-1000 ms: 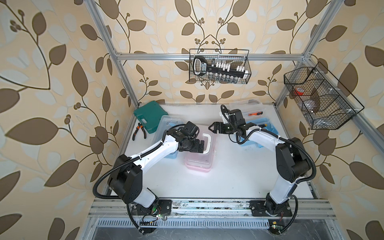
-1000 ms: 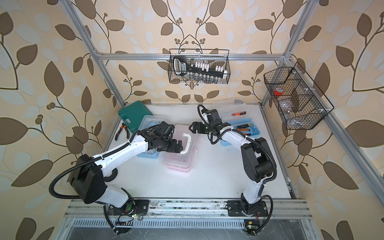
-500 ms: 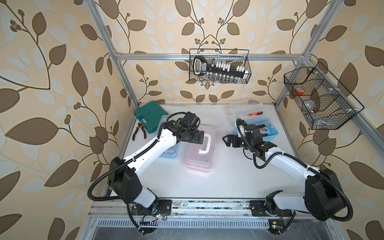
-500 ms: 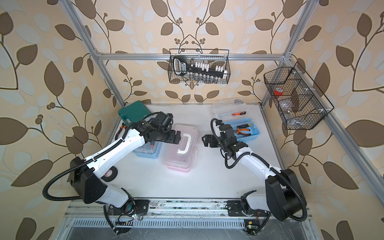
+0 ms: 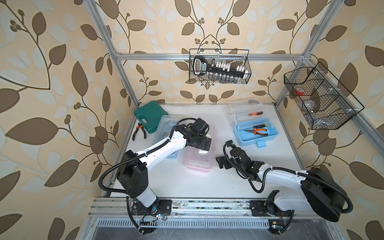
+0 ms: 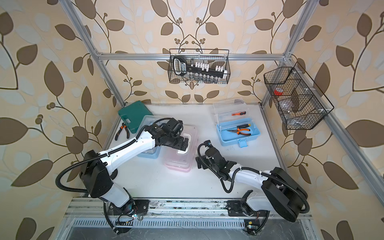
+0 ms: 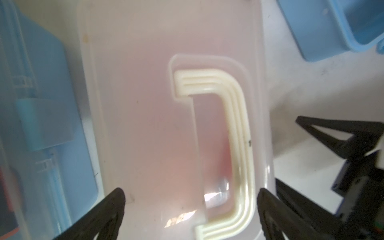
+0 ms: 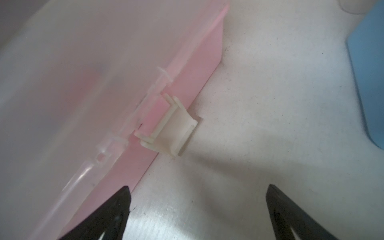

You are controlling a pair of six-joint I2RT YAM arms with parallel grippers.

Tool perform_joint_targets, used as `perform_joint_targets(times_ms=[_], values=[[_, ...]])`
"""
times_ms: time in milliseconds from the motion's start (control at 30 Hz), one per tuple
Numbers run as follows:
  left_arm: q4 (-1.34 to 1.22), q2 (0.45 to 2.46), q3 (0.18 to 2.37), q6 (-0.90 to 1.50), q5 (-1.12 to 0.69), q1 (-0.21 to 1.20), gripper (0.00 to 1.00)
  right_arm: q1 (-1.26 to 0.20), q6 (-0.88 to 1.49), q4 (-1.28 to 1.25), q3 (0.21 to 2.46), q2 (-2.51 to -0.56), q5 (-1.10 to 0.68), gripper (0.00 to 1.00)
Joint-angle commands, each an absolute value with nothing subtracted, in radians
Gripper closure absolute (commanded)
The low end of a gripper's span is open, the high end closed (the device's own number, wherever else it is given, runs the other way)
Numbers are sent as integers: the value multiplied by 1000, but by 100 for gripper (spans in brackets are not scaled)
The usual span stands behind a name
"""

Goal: Close toolboxes
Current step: Fasten the toolbox latch on the toolbox.

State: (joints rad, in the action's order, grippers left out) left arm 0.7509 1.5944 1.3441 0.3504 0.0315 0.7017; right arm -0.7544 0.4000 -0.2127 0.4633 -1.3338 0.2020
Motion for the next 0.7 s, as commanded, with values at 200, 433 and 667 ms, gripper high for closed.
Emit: perform_joint_targets(times_ms=[200,433,667], values=[[725,1600,1254,383,10,701,1,-827,433,-377,482,-1475,316,2],[712,1590,1224,388,2,702,1,-843,437,-486,487,-1548,390,2],[703,1579,1205,391,-6,702,1,-843,439,-543,490,-1607,466,1]])
